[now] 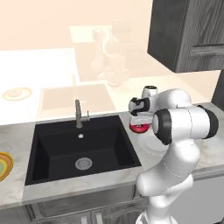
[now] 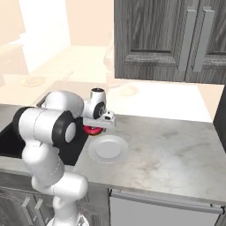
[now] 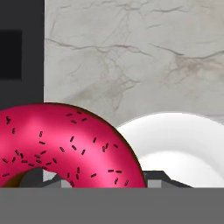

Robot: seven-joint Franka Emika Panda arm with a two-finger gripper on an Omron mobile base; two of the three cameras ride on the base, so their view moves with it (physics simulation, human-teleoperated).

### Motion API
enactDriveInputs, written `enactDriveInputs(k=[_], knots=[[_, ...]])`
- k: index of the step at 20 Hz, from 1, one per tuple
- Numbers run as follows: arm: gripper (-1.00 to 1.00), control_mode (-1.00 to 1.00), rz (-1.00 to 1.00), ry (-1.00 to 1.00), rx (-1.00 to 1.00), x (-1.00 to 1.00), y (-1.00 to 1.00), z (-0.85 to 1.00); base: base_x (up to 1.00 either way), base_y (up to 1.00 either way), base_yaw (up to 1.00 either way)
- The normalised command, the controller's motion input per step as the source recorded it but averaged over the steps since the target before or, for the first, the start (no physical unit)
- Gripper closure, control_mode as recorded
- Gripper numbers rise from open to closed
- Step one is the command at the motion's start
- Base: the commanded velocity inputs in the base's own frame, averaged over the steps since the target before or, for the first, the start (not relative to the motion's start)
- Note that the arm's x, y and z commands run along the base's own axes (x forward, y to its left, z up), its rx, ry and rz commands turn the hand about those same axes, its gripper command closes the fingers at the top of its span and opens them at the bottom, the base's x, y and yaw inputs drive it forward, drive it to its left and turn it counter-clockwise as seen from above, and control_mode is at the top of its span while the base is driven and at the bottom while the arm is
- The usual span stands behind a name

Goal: Place the pastries on the plates.

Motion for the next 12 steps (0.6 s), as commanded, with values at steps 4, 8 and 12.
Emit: enactDriveInputs(k=[4, 8, 12], knots=[[1.0, -1.0, 0.0, 0.0, 0.0, -0.63, -0.56, -0.01, 0.0, 0.0, 0.0], [1.0, -1.0, 0.0, 0.0, 0.0, -0.59, -0.33, -0.06, 0.0, 0.0, 0.0], [1.0, -1.0, 0.0, 0.0, 0.0, -0.26, -0.13, -0.26, 0.0, 0.0, 0.0]])
